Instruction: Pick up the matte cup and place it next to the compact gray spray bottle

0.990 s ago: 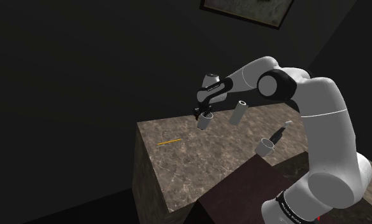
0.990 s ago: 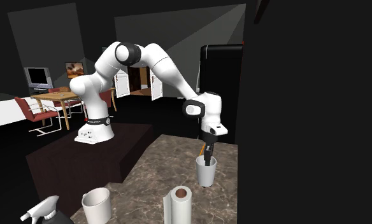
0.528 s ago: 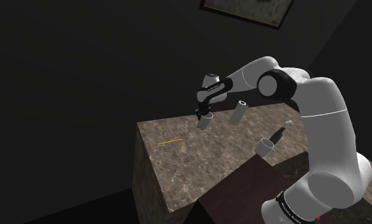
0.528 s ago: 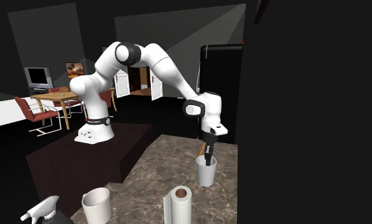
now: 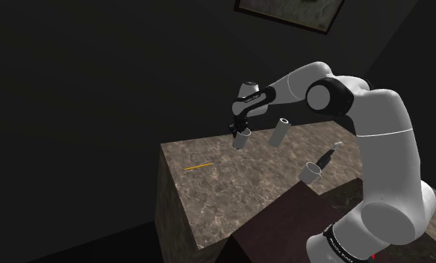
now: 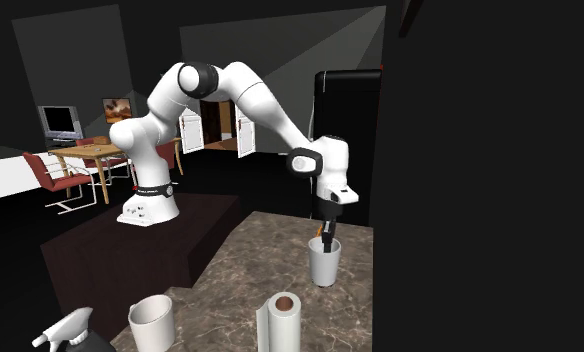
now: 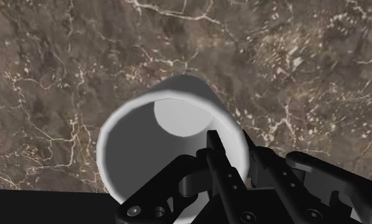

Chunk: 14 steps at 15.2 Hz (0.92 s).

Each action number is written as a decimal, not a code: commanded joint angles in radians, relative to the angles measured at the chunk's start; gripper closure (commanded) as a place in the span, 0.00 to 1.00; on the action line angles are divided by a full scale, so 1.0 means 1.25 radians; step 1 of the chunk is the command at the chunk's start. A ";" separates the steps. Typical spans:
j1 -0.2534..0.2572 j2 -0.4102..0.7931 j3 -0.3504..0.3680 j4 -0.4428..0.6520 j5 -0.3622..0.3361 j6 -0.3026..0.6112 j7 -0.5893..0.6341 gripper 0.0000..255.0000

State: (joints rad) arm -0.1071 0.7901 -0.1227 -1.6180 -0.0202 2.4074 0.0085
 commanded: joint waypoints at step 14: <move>0.006 -0.115 -0.007 -0.017 -0.007 -0.098 -0.006 1.00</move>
State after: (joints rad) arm -0.0995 0.6531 -0.1311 -1.6422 -0.0280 2.2953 0.0020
